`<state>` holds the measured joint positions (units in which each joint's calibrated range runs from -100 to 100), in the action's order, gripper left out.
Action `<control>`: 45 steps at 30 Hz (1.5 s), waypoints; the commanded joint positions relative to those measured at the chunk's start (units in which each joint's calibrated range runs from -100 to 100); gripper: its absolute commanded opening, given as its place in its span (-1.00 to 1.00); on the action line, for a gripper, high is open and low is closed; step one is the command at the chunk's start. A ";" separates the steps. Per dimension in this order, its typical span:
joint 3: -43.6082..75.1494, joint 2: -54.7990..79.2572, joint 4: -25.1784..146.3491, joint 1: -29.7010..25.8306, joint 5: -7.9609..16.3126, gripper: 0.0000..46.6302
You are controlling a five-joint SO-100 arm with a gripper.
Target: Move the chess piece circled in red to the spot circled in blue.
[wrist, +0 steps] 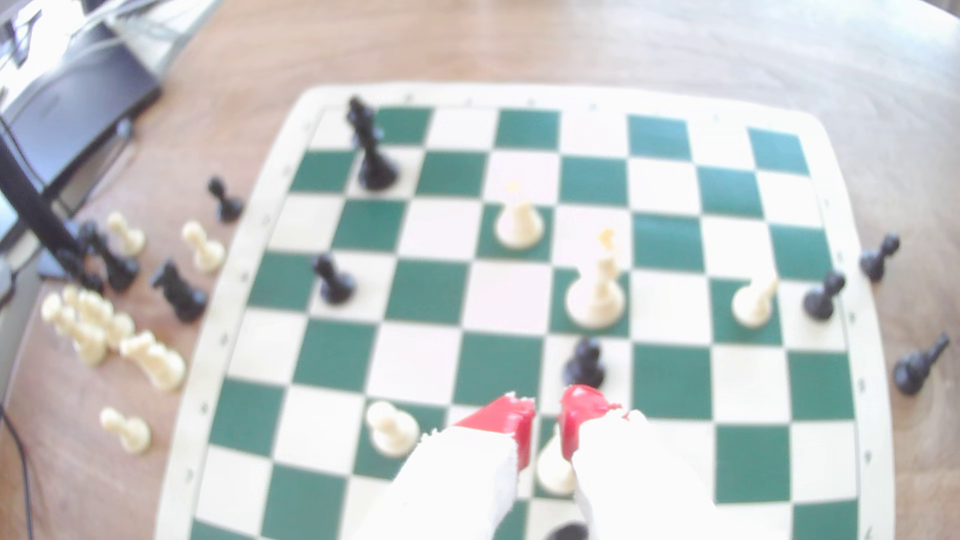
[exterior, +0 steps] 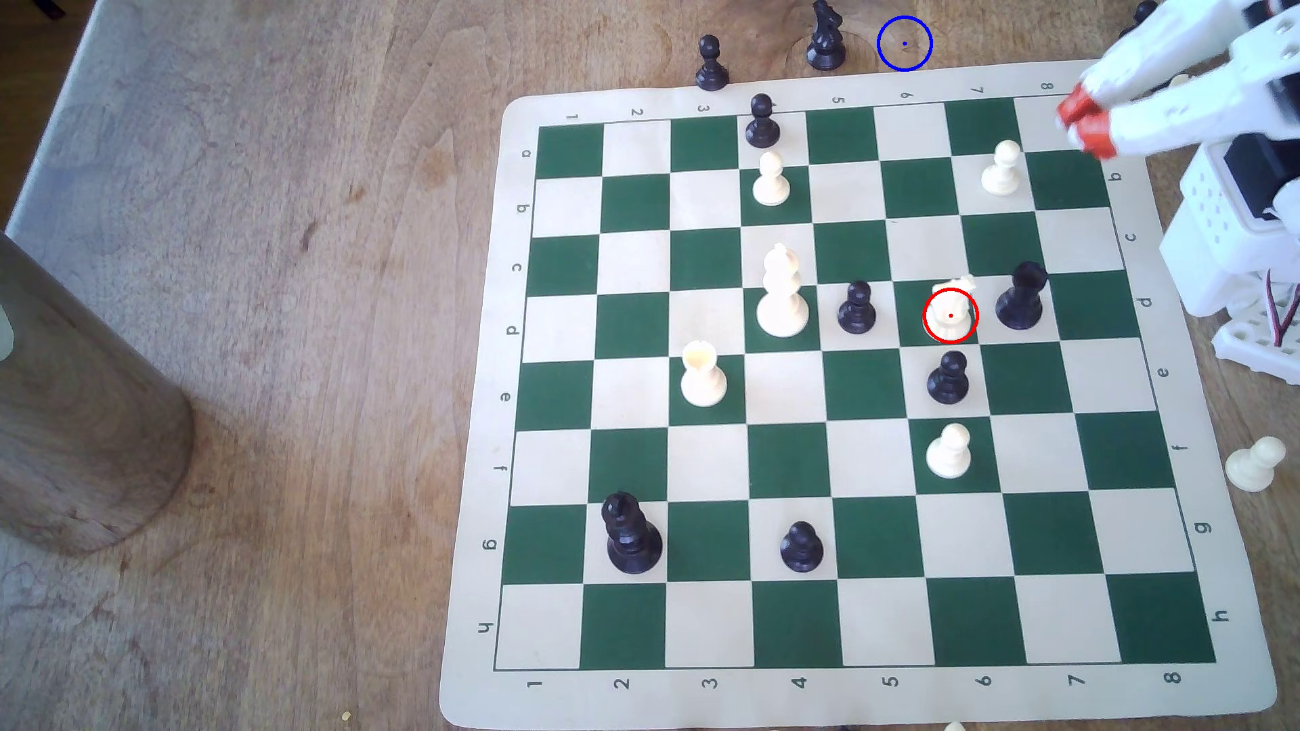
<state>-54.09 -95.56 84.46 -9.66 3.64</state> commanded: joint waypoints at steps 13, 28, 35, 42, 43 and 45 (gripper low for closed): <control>-1.40 17.04 -2.97 -2.27 0.20 -0.39; -13.91 25.95 -13.70 0.63 -2.74 -0.36; -16.54 27.90 -16.98 3.60 -4.30 -0.34; -17.62 29.94 -19.84 4.93 -4.88 -0.34; -17.62 30.19 -20.17 5.01 -4.88 -0.34; -18.08 31.13 -21.56 4.85 -4.88 -0.34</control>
<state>-72.62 -65.56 64.94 -4.65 -1.15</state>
